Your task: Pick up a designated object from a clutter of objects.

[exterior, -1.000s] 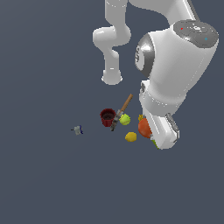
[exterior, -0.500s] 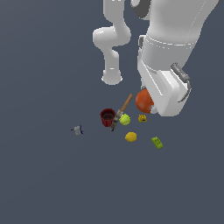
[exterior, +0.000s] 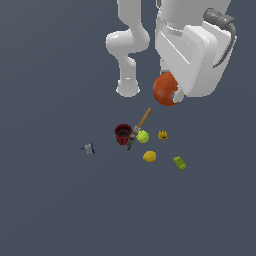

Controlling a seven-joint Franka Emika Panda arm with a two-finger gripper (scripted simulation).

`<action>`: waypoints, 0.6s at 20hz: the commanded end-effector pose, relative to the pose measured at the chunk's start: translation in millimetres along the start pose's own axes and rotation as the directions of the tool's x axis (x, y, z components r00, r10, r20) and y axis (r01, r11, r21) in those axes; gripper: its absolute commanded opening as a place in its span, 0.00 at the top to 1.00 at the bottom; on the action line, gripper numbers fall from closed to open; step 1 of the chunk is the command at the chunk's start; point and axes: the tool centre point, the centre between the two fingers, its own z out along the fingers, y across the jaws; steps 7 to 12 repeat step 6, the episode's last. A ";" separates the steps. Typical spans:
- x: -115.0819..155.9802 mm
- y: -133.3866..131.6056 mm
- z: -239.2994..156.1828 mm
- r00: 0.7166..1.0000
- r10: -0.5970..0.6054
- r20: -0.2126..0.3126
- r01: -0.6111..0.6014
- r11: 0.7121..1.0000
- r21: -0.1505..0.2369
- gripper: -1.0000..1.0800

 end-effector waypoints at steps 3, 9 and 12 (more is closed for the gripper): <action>2.4 2.3 -14.0 1.000 0.000 0.000 0.000 1.000 0.001 1.00; 2.8 2.5 -16.3 1.000 0.000 0.000 0.000 1.000 0.001 1.00; 2.8 2.5 -16.3 1.000 0.000 0.000 0.000 1.000 0.001 1.00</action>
